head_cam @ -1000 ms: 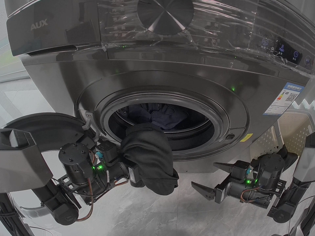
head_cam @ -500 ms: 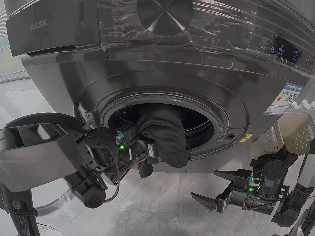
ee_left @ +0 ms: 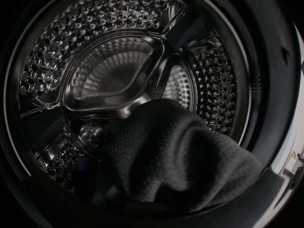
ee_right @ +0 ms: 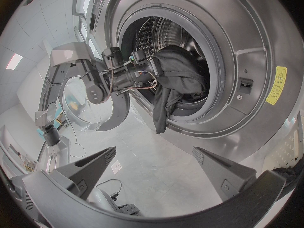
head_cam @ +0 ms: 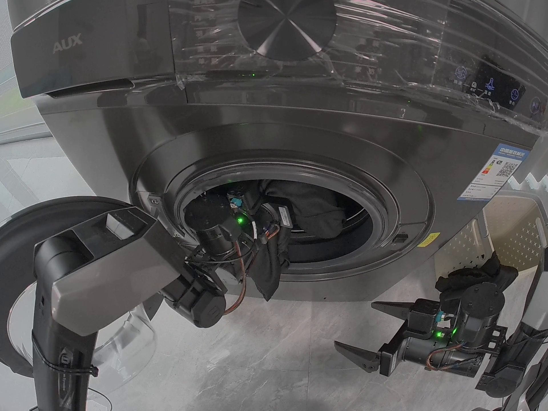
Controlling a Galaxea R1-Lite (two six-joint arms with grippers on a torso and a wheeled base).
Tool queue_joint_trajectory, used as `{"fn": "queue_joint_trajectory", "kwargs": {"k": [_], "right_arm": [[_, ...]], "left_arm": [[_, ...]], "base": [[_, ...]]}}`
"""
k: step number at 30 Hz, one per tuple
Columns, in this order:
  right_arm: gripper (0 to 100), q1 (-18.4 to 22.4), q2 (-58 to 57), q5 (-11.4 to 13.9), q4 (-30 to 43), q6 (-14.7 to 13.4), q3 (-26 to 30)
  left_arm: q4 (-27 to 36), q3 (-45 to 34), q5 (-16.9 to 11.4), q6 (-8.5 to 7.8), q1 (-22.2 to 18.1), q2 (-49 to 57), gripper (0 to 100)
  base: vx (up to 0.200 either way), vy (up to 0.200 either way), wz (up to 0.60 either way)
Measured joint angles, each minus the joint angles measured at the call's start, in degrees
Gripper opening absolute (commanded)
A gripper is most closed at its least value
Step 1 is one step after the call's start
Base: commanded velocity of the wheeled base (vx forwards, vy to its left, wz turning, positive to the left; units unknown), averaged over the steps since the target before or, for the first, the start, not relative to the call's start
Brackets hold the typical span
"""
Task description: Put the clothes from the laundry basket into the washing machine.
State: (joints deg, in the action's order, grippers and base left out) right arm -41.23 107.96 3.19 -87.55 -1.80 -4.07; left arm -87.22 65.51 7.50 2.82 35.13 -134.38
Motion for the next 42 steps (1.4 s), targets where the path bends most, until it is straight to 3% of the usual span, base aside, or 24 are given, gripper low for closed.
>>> {"fn": "queue_joint_trajectory", "kwargs": {"k": [10,18,27,28,36,42], "right_arm": [[100,0.2,0.0,-0.7,-0.3,-0.1,-0.5],[100,1.2,0.1,-8.9,-0.1,-2.2,-5.7],[100,1.0,0.3,-10.0,0.1,-3.1,-7.2],[100,0.9,0.3,-10.0,0.1,-3.1,-7.2],[100,0.6,0.3,-9.8,0.1,-3.1,-7.2],[100,0.6,0.3,-9.7,0.0,-3.1,-7.4]], "left_arm": [[6.6,12.4,1.2,-0.17,-1.8,-5.5,0],[9.6,21.9,3.3,-0.61,-2.2,-8.5,0],[13.6,31.5,5.0,-0.79,-3.1,-12.2,0],[13.9,32.3,5.1,-0.82,-3.2,-12.7,100],[14.7,32.9,5.5,-0.61,-2.7,-14.1,100],[17.2,25.5,5.4,-0.37,-2.5,-10.2,100]], "base": [[0.0,0.0,0.0],[0.0,0.0,0.0],[0.0,0.0,0.0],[0.0,0.0,0.0],[0.0,0.0,0.0],[0.0,0.0,0.0]]}}
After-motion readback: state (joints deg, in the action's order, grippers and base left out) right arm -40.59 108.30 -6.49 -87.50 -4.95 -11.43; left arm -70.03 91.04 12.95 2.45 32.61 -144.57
